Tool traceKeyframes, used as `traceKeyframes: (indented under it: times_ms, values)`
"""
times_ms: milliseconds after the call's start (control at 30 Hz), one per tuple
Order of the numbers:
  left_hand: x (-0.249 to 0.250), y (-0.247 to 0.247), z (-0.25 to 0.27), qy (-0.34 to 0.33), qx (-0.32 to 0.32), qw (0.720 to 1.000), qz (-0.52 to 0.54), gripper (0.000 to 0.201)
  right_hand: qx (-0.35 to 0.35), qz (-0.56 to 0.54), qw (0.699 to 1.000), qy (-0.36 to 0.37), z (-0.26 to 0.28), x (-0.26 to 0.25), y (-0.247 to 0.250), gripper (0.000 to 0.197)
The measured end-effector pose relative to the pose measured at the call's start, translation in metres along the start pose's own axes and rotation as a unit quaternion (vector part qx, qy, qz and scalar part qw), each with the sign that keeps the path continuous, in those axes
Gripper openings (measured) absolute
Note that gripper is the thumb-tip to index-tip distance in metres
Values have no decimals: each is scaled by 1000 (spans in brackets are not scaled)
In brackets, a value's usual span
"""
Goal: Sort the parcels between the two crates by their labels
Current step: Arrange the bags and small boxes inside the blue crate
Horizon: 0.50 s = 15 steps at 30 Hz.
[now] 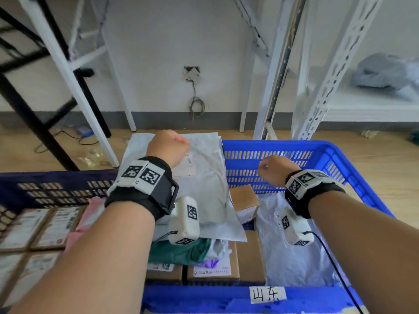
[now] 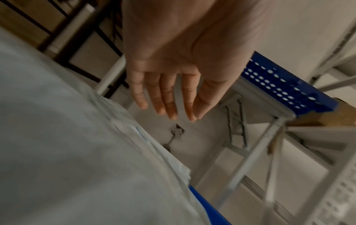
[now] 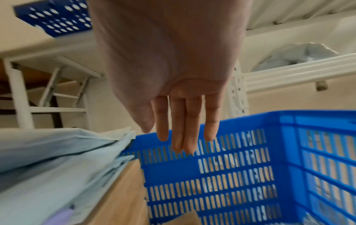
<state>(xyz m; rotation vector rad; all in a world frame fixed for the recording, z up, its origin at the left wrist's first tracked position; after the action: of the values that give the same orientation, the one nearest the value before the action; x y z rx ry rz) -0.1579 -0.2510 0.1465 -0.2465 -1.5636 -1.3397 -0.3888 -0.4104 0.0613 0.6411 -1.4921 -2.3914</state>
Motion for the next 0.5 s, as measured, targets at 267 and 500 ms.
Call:
traceKeyframes:
  times_ms: [267, 500]
  values:
    - [-76, 49, 10, 170, -8, 981, -95, 45, -18, -106, 994, 24, 4, -64, -10, 46]
    - [-86, 42, 15, 215, -51, 963, -154, 41, -82, -254, 964, 14, 6, -91, -35, 51]
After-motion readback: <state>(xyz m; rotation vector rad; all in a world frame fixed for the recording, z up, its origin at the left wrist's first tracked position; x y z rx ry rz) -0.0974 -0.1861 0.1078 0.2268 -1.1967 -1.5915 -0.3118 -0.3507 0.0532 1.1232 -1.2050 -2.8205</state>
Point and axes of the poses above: each hand's wrist, its own z-axis away from the middle knuckle, its own y-axis out of the back of the hand, x = y × z, the point moved 9 cm from there along -z, towards the middle knuckle, and after that the axes turned 10 degrees about -x, right-handed, at the moved point
